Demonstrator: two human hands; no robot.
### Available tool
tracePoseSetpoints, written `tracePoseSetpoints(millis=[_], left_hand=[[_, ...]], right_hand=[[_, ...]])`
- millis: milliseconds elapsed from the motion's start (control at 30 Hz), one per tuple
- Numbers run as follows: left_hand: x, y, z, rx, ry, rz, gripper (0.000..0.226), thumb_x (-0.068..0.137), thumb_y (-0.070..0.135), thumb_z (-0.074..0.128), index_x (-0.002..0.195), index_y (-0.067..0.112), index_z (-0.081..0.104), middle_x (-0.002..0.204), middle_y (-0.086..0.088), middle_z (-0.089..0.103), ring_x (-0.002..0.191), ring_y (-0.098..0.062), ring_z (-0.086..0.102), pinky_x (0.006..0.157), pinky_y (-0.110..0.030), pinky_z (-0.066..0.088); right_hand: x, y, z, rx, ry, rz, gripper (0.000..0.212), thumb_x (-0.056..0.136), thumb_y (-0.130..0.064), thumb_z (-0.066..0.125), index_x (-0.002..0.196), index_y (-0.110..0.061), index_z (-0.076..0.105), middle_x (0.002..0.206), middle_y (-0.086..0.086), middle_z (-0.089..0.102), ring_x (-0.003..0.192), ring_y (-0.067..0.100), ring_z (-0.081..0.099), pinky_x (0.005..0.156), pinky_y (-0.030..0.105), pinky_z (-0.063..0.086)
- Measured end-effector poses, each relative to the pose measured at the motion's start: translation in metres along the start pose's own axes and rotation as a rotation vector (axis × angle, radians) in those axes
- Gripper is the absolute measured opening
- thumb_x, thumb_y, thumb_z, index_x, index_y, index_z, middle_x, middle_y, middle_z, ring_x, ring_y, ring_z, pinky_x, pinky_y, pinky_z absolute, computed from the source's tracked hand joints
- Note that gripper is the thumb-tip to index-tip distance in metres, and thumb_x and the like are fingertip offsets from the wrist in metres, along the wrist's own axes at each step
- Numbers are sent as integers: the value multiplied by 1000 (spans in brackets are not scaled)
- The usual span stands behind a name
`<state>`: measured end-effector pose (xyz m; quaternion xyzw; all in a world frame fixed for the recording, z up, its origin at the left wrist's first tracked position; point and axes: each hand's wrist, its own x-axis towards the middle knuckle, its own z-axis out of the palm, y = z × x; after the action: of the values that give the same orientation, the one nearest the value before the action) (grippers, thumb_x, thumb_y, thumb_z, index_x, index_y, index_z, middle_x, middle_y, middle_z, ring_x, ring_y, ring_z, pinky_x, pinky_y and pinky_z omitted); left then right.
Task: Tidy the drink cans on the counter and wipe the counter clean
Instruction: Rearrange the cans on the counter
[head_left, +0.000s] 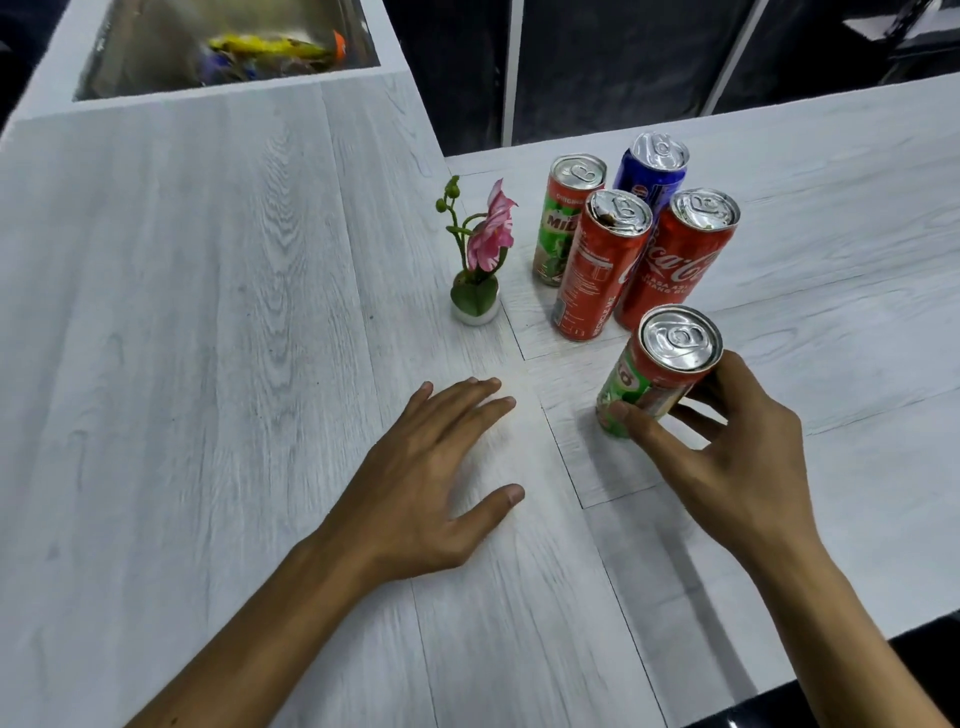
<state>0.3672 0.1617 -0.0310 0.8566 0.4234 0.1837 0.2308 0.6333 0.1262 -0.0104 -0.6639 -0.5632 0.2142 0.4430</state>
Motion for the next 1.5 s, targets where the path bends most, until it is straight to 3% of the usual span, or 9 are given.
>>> tracePoseSetpoints(millis=[200,367,733,1000,1233,1500], left_hand=[[-34,-16,-20,-5,58,-57,72,94,58,59,157,27,40,165,11,33,154,-3,23,129,-39,15],[-73,-41,-43,-12,104,-114,72,95,56,61,157,27,40,165,12,33,154,-2,23,129,-38,17],[-168,-115,-112,13,150,-214,71,94,54,63,155,25,42,163,10,38,152,-4,29,127,-40,21],[-224,-170,-150,58,160,-265,71,95,57,61,156,27,41,163,12,37,151,2,26,128,-26,14],[-250,-208,-168,77,171,-272,70,96,58,58,156,25,41,162,10,39,152,-4,29,128,-38,20],[-271,-238,-183,119,194,-283,69,96,60,57,154,25,43,163,10,36,154,-3,24,129,-34,12]], right_hand=[[-16,-38,35,27,-91,-55,60,71,-56,80,123,-41,53,111,-36,61,108,-15,61,85,2,48],[-30,-66,78,73,-160,-94,58,75,-44,84,126,-32,59,117,-27,67,112,-6,64,90,10,52],[-64,-144,201,126,-233,-143,60,77,-42,84,128,-24,59,114,-29,63,110,-9,64,88,8,52],[-65,-199,295,153,-257,-168,55,79,-40,86,125,-23,60,110,-20,68,106,-4,66,86,11,54],[-55,-236,356,155,-278,-183,57,79,-42,85,125,-23,60,107,-19,67,103,-5,66,81,6,51],[-47,-251,399,117,-293,-224,61,79,-45,85,129,-22,58,117,-11,71,105,2,67,84,13,56]])
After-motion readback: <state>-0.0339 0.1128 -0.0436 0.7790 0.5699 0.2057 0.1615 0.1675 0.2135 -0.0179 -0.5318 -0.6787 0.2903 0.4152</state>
